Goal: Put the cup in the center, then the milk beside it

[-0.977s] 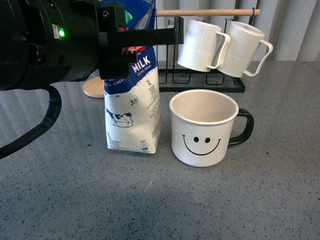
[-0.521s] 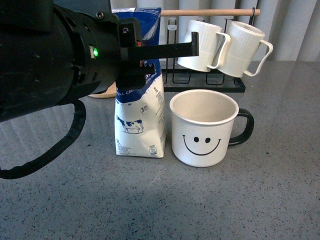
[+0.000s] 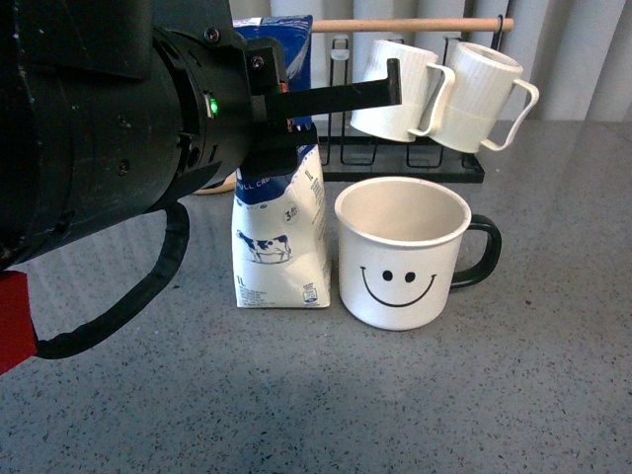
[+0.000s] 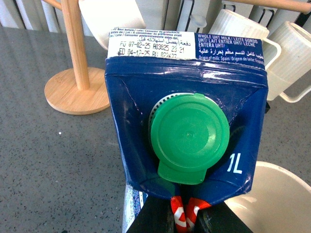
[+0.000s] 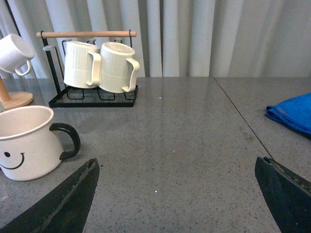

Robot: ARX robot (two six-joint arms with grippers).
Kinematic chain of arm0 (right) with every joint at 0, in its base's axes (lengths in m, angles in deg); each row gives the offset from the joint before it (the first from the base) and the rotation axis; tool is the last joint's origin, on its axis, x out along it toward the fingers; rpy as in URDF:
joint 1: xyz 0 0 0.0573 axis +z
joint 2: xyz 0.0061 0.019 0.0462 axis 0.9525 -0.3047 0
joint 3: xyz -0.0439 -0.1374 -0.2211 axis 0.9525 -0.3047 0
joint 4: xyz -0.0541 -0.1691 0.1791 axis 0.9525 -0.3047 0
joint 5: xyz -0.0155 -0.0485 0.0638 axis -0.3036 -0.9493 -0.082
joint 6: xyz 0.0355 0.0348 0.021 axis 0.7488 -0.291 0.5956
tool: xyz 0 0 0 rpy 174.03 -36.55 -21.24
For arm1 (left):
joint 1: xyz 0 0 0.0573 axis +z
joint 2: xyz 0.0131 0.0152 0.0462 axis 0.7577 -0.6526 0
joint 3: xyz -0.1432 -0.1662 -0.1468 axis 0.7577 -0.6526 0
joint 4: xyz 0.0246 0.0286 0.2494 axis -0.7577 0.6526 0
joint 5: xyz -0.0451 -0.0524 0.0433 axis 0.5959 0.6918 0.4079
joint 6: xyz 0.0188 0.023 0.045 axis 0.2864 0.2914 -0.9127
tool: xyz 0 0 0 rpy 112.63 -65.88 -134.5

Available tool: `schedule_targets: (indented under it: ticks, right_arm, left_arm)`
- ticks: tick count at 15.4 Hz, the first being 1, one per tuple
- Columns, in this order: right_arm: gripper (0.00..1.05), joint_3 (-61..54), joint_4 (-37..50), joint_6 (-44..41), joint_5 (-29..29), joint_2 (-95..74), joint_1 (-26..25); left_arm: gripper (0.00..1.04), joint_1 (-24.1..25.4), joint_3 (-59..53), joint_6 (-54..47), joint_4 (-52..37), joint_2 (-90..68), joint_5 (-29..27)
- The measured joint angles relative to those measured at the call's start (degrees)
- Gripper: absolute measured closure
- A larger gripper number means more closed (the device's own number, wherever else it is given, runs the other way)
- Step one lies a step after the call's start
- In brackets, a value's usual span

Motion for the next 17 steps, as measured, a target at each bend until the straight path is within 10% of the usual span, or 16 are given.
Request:
schedule_targets:
  ticks: [10, 14, 17]
  right_arm:
    - [0.07, 0.0, 0.0, 0.0, 0.0, 0.0, 0.0]
    - [0.07, 0.0, 0.0, 0.0, 0.0, 0.0, 0.0]
    - [0.07, 0.0, 0.0, 0.0, 0.0, 0.0, 0.0]
  left_arm:
    - [0.05, -1.2, 0.1, -0.1, 0.5, 4.4, 0.1]
    - [0.07, 0.7, 0.1, -2.7, 1.0, 11.9, 4.2]
    - [0.07, 11.5, -3.8, -8.2, 1.6, 23.0, 17.8]
